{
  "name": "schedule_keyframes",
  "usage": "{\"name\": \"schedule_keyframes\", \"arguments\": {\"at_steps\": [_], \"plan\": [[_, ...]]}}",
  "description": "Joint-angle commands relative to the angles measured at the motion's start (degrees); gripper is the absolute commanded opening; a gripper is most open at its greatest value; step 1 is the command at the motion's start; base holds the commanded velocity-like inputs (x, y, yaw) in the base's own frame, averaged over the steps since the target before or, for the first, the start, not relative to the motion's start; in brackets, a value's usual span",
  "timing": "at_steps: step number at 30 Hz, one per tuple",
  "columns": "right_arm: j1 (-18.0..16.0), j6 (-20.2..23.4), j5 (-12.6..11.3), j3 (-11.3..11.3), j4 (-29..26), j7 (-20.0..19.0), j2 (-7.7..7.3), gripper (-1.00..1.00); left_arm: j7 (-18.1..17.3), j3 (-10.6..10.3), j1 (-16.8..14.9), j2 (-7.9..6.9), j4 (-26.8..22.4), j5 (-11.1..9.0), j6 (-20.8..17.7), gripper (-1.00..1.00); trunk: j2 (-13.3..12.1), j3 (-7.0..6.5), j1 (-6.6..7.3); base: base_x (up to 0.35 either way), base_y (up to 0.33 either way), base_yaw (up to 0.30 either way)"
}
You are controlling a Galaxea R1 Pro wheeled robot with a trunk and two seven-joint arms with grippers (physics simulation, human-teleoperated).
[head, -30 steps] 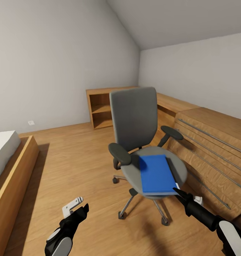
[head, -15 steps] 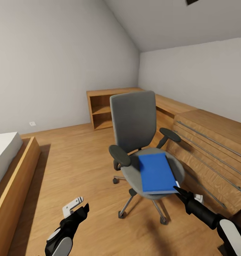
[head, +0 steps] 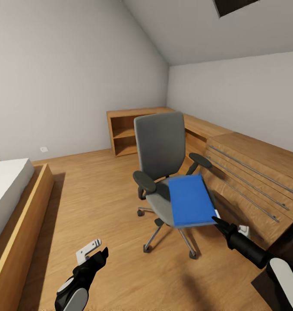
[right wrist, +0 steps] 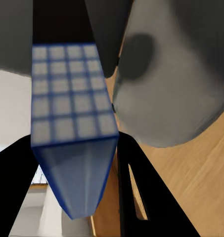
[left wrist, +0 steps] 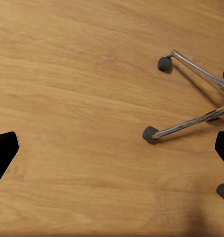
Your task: In the bedroom, organize the workspace by keeping the computer under the desk, ensuring the monitor is on the desk, placing the keyboard on the desk next to the monitor, placing the mouse on the desk next to the keyboard, moving the folder from the swivel chair onto the desk next to the mouse, stacking the notebook on top of the folder with the pen on top of the notebook, and positioning the swivel chair next to the desk.
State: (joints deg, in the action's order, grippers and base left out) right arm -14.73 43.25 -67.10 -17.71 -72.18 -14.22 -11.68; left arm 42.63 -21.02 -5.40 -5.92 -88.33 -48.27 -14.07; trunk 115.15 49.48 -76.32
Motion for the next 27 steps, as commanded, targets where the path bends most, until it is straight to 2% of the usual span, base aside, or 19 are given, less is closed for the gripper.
{"name": "schedule_keyframes", "arguments": {"at_steps": [1, 6, 9, 11, 14, 23, 27], "plan": [[0.0, 0.2, 1.0, -0.1, -1.0, -0.1, 0.1, -1.0, 0.4, -0.1, -0.1, -0.05, -0.1, -0.2, -0.2, 1.0, -0.4, -0.13, 0.24, -0.05, -0.011, 0.0], [0.0, 0.2, 2.6, -0.1, -4.9, 0.0, 1.09, -1.0, 0.4, -0.1, -0.1, -0.03, -0.1, -0.2, -0.2, 1.0, -2.4, -1.03, 1.34, -0.019, -0.004, 0.0], [0.0, 0.2, 2.8, -0.1, -7.9, 0.0, 2.75, -1.0, 0.4, -0.2, -0.1, -0.01, -0.1, -0.2, -0.2, 1.0, -3.6, -1.57, 2.0, -0.004, -0.001, 0.0], [0.0, 0.1, 2.9, -0.2, -9.6, 0.1, 5.01, -1.0, 0.5, -0.2, -0.1, -0.01, -0.1, -0.2, -0.2, 1.0, -4.4, -1.93, 2.44, -0.001, 0.0, 0.0], [0.0, -0.7, 2.9, -0.2, -10.0, 0.2, 5.34, -1.0, 0.6, -0.2, -0.1, 0.01, -0.1, -0.2, -0.2, 1.0, -5.6, -2.47, 3.1, 0.0, 0.0, 0.0], [1.0, -10.9, 3.0, -0.2, -12.9, 5.3, 5.59, -1.0, 0.7, -0.2, -0.1, 0.03, 0.0, -0.2, -0.2, 1.0, -9.2, -4.08, 5.07, 0.0, 0.0, 0.0], [2.8, -18.7, 3.9, -0.1, -15.4, 9.0, 6.35, -1.0, 0.7, -0.3, -0.1, 0.04, 0.0, -0.2, -0.2, 1.0, -10.8, -4.8, 5.95, 0.0, 0.0, 0.0]]}}
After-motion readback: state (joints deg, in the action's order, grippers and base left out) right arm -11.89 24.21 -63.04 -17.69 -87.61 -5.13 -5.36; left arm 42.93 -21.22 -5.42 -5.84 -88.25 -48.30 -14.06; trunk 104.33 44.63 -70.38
